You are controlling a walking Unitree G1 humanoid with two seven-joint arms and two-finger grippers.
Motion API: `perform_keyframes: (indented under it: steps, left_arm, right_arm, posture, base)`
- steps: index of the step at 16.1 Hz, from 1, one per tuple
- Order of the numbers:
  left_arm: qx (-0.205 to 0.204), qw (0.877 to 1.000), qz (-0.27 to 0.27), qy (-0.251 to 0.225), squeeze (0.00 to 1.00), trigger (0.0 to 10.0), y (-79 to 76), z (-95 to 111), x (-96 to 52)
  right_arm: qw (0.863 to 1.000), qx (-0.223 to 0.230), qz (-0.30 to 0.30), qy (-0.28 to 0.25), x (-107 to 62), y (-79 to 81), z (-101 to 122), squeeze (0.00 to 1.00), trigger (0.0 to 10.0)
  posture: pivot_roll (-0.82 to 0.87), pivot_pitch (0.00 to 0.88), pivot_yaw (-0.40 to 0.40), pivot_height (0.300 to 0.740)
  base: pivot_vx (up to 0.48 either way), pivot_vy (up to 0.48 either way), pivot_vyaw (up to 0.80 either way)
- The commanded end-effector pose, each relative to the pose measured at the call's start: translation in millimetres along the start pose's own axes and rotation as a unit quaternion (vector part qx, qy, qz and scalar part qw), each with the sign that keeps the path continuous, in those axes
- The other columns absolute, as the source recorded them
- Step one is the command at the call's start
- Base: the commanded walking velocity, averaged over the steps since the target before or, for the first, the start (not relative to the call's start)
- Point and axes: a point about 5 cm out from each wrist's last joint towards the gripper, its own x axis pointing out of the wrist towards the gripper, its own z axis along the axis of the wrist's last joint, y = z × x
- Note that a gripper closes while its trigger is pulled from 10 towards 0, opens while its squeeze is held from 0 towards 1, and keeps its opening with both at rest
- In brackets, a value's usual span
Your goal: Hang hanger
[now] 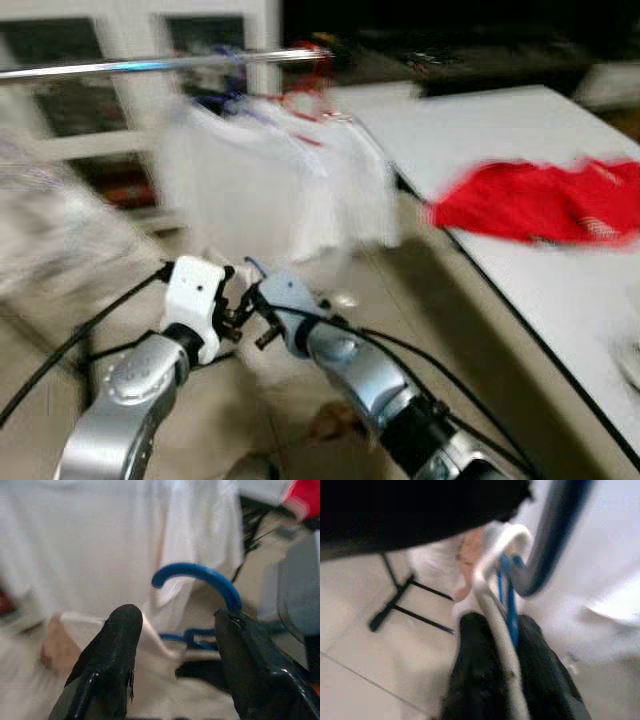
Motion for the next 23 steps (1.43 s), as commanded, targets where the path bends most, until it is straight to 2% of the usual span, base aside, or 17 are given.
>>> perform_keyframes:
  steps: [1,4,7,8,9,10,12,14,15,16,17,18,19,20,22,23]
  left_arm:
    - [0.003,1.000,-0.012,-0.022,0.11,10.0,-7.0,7,0.3]
    - [0.013,1.000,-0.007,-0.022,0.11,10.0,-6.3,7,-0.2]
    - [0.024,0.999,0.003,-0.029,0.11,10.0,-4.0,10,-0.7]
    - [0.022,0.999,0.017,-0.033,0.11,10.0,0.0,10,-1.5]
    - [-0.002,0.999,0.022,-0.037,0.11,10.0,4.1,11,-2.0]
    - [-0.001,0.999,0.023,-0.042,0.11,10.0,5.2,12,-2.2]
    - [-0.025,0.998,0.025,-0.050,0.05,10.0,10.9,7,-1.0]
    - [-0.016,0.998,0.055,-0.034,0.04,10.0,20.1,-3,3.2]
    - [-0.024,0.996,0.082,-0.021,0.04,10.0,29.7,-9,7.2]
    - [-0.037,0.996,0.081,-0.018,0.05,10.0,35.0,-11,10.3]
    - [-0.039,0.997,0.056,-0.019,0.00,10.0,34.4,-12,12.4]
    - [-0.036,0.998,0.046,-0.021,0.00,10.0,33.3,-11,12.9]
    - [-0.019,0.997,0.047,-0.061,0.00,10.0,29.5,0,15.2]
    - [-0.016,0.996,0.050,-0.068,0.00,10.0,29.3,2,15.3]
    - [-0.006,0.994,0.062,-0.087,0.00,10.0,25.4,10,11.8]
    - [-0.006,0.994,0.057,-0.092,0.00,10.0,23.2,12,10.0]
  right_arm:
    - [0.998,0.044,0.047,-0.013,16.8,62.9,34,0.00,10.0]
    - [0.998,0.058,0.031,-0.015,25.5,75.6,46,0.00,10.0]
    - [0.995,0.091,0.011,-0.029,29.5,95.8,65,0.00,10.0]
    - [0.994,0.103,-0.001,-0.036,29.8,99.9,71,0.00,10.0]
    - [0.989,0.129,-0.028,-0.063,29.2,101.0,83,0.00,10.0]
    - [0.986,0.146,-0.032,-0.068,28.9,101.7,87,0.00,10.0]
    - [0.980,0.136,-0.076,-0.120,26.0,101.4,108,0.00,10.0]
    - [0.979,0.103,-0.121,-0.130,25.2,96.7,116,0.00,10.0]
    - [0.941,0.209,-0.225,-0.146,11.7,-39.0,64,0.00,10.0]
    - [0.912,0.181,-0.314,-0.190,-102.8,-181.6,-24,0.00,10.0]
    - [0.907,0.175,-0.321,-0.208,-135.4,-206.6,-36,0.00,10.0]
    - [0.904,0.184,-0.322,-0.214,-134.4,-208.3,-36,0.00,10.0]
    - [0.908,0.216,-0.294,-0.206,-122.5,-202.2,-39,0.00,10.0]
    - [0.909,0.217,-0.291,-0.204,-120.9,-201.0,-39,0.00,10.0]
    - [0.924,0.225,-0.240,-0.194,-110.2,-163.5,-31,0.00,10.0]
    - [0.929,0.228,-0.220,-0.190,-118.0,-153.0,-31,0.00,10.0]
  posture:
    - [-0.07,0.072,-0.082,0.740]
    - [-0.06,0.070,-0.091,0.740]
    - [-0.05,0.068,-0.094,0.740]
    - [-0.04,0.068,-0.092,0.740]
    - [-0.04,0.068,-0.092,0.740]
    - [-0.04,0.065,-0.086,0.740]
    - [-0.04,0.056,-0.077,0.740]
    - [-0.04,0.045,-0.058,0.740]
    - [-0.05,0.033,-0.043,0.740]
    - [-0.04,0.024,-0.036,0.740]
    - [-0.04,0.020,-0.034,0.740]
    - [-0.04,0.019,-0.034,0.740]
    - [-0.04,0.016,-0.036,0.740]
    - [-0.04,0.016,-0.036,0.740]
    - [-0.03,0.024,-0.045,0.740]
    - [-0.02,0.027,-0.045,0.740]
  base:
    - [0.000,0.000,0.80]
    - [0.000,0.000,0.80]
    - [0.000,0.000,0.80]
    - [0.000,0.000,0.80]
    - [0.000,0.000,0.00]
    - [0.000,0.000,0.00]
    - [0.000,0.000,0.00]
    - [0.000,0.000,0.00]
    - [0.000,0.000,0.00]
    - [0.000,0.000,0.00]
    - [0.000,0.000,0.00]
    - [0.000,0.000,0.00]
    - [0.000,0.000,0.00]
    - [0.000,0.000,0.00]
    - [0.000,0.000,0.00]
    - [0.000,0.000,0.00]
